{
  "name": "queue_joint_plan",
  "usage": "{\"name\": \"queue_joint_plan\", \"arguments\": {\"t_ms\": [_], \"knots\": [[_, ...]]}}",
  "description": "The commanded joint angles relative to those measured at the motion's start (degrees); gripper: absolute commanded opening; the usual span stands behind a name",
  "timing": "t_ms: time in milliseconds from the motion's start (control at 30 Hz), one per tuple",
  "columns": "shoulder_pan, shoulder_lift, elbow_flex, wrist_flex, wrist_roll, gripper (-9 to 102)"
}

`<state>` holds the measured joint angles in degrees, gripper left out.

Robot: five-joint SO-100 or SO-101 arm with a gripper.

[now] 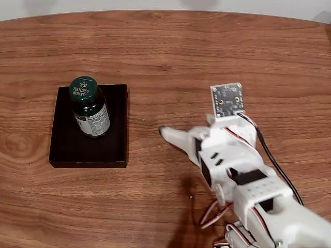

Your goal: Pick up the pill bottle and place it in the black box.

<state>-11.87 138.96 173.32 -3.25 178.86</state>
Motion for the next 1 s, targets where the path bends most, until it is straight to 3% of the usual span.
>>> {"name": "queue_joint_plan", "arguments": {"t_ms": [0,400,600,767,967], "knots": [[3.16,11.43,-0.53,14.50,0.09,34],[9.76,29.88,0.18,42.71,1.67,22],[8.88,41.66,0.26,59.59,1.85,9],[9.05,45.44,0.26,67.50,4.31,0],[10.20,50.63,0.26,84.46,11.60,0]]}}
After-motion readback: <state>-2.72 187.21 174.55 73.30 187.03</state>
